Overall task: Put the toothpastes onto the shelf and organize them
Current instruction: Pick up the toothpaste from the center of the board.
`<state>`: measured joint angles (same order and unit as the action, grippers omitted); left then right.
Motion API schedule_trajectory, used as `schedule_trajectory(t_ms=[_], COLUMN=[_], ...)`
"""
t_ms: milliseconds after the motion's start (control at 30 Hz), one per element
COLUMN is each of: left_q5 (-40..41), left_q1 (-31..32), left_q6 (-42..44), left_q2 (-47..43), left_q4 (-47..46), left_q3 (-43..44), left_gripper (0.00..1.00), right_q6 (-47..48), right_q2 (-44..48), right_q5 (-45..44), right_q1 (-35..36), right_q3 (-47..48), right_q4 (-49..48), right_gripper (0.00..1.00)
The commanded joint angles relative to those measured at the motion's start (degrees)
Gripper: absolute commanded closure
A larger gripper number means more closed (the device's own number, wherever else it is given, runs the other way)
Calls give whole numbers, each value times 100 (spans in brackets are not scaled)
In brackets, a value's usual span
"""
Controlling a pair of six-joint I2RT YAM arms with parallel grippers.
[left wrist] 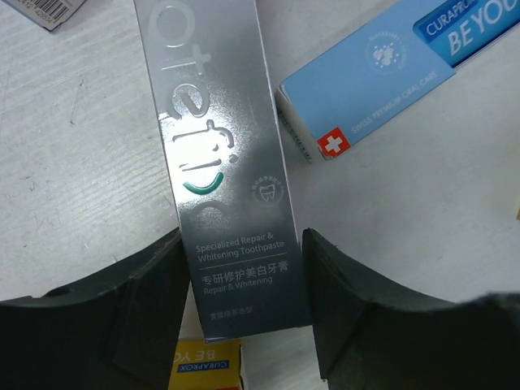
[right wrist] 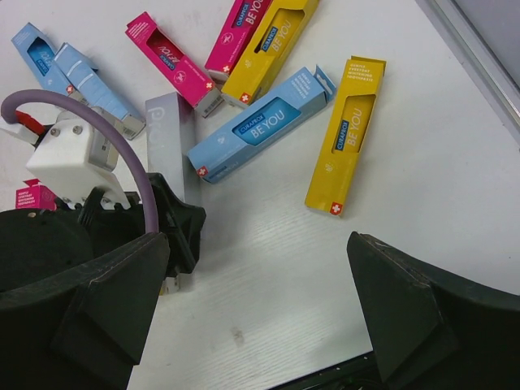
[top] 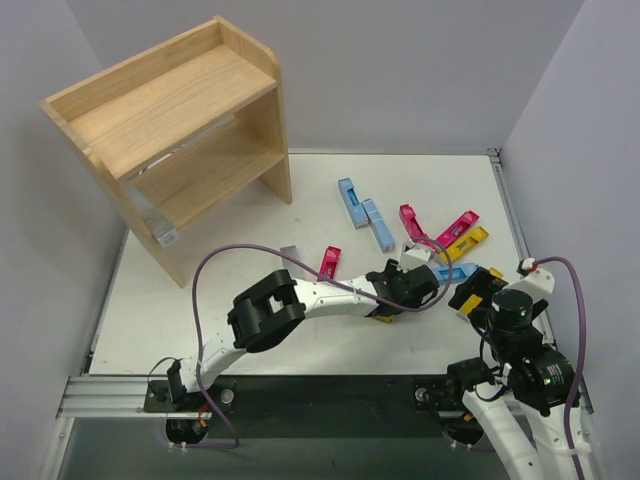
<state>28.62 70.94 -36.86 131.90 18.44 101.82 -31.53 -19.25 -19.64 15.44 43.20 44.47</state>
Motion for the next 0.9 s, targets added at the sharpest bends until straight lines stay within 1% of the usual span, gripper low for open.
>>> schedule_trajectory(t_ms=[0,67,100,133,167,300,433,467,633,667,733,867], left_q5=[240,284,310,319,337,582,934,1013,1601,1664,1891,2270], left_q1=[25,25,25,25,25,25,8,-1,-45,-62,-97,-316], left_q6=[12,12,12,21,56,135,232,258,460,478,504,478], left_q2=[47,29,-14,-50,-85,-532,-1112,-1374,-2158,-2412,-2650,-3362], left_q4=[151,169,160,160,160,117,72,46,63,116,230,687], left_q3=[356,347,339,330,286,23,-443,-618,-1111,-1164,-1305,-1524], left_gripper=[40,50,52,56,63,75,79,82,83,83,83,84], right_q6=[-38,-37,-29,-20,-20,6,33,59,103,112,121,121], right_q2=[-35,-53,-53,-79,-88,-123,-141,-132,-123,-115,-115,-97], right_q5=[4,13,21,21,21,30,4,-14,-66,-66,-49,-5], right_q1=[29,20,20,29,29,29,29,29,29,29,29,29], right_q3=[-5,-5,-5,-5,4,4,-5,-13,-22,-31,-48,-84], right_q4=[71,79,80,80,71,62,18,9,-35,-52,-70,-70], right_gripper=[0,0,0,0,0,0,0,0,0,0,0,0])
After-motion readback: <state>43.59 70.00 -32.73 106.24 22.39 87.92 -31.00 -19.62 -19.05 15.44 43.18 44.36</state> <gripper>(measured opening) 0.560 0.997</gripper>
